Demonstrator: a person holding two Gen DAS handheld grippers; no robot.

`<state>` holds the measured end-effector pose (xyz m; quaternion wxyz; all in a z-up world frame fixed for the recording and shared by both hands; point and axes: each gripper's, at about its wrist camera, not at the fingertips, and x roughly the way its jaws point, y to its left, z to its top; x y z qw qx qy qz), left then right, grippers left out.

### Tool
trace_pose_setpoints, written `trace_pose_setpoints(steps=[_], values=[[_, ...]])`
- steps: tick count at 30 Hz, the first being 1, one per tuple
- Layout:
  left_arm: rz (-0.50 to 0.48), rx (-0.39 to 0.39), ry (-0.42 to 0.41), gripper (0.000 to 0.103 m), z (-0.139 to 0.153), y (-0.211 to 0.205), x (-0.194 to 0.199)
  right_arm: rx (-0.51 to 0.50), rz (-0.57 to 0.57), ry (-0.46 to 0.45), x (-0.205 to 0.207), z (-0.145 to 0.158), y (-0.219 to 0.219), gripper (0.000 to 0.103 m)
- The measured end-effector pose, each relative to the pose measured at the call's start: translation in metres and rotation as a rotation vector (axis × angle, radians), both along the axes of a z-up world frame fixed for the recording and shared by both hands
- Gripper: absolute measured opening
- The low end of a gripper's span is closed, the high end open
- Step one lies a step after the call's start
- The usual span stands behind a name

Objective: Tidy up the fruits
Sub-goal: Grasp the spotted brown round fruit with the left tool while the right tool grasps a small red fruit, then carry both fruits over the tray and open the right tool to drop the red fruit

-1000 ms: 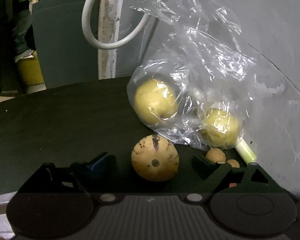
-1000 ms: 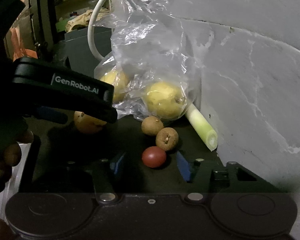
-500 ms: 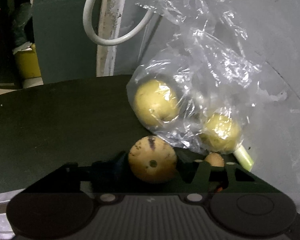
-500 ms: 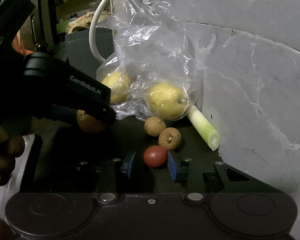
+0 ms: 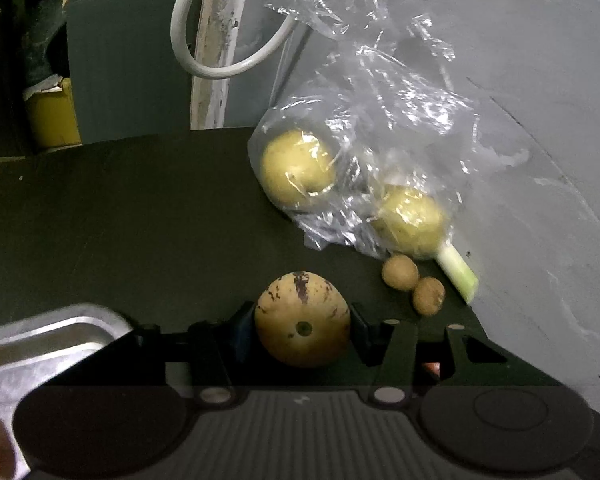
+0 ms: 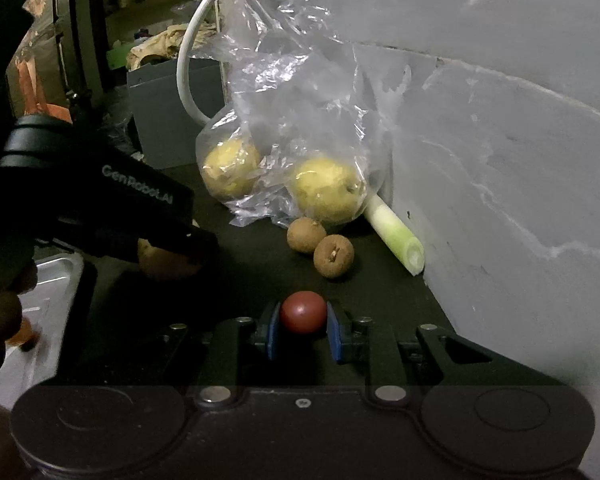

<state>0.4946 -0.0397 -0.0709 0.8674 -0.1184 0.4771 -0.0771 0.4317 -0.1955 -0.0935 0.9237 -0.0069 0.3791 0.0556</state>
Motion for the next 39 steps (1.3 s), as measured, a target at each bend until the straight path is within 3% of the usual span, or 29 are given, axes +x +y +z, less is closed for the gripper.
trace_pose_setpoints(steps=[17,28,39], values=[[0.02,-0.047,-0.037,0.053,0.052,0.029,-0.093,-0.009,0.002,-0.06,-0.075,0.049,0.025,0.026],[0.118,-0.061,-0.063,0.053,0.078,0.088,-0.158,0.011,0.032,-0.084,-0.126,0.075,0.059,0.026],[0.194,-0.074,-0.041,0.053,0.078,0.14,-0.215,0.004,0.15,-0.073,-0.171,0.081,0.107,0.026]])
